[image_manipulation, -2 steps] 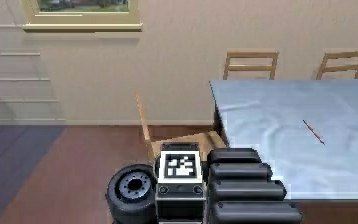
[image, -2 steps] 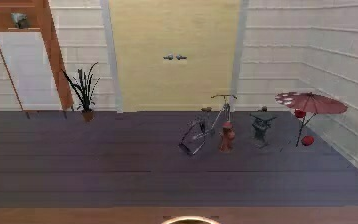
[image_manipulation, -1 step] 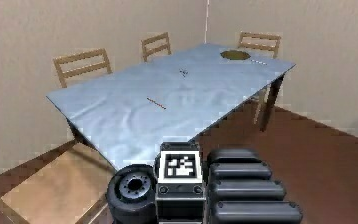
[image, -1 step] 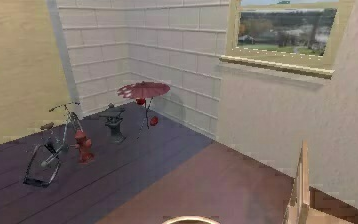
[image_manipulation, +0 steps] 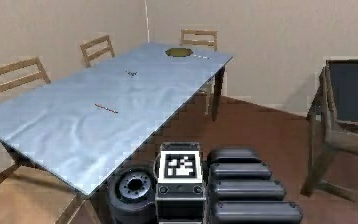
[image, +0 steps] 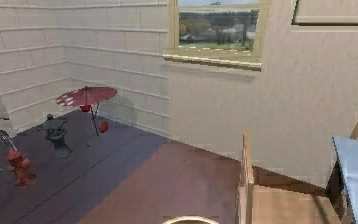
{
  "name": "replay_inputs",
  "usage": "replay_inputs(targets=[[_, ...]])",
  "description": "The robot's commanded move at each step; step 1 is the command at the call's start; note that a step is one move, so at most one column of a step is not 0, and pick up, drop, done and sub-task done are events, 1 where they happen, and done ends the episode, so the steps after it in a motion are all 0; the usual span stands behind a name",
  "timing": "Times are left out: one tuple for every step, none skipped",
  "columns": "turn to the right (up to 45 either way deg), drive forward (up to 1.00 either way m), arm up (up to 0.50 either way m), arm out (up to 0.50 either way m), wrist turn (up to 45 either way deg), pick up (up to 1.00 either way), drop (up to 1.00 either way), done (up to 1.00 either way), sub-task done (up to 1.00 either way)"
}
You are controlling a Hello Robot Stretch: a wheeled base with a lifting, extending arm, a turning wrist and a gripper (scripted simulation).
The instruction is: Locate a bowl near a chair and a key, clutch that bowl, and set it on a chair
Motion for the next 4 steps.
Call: replay_inputs(targets=[[0.0,0.35,0.0,0.0,0.0,0.0,0.0,0.0,0.0],[-45.0,0.0,0.0,0.0,0.0,0.0,0.0,0.0,0.0],[-45.0,0.0,0.0,0.0,0.0,0.0,0.0,0.0,0.0],[-3.0,0.0,0.0,0.0,0.0,0.0,0.0,0.0,0.0]])
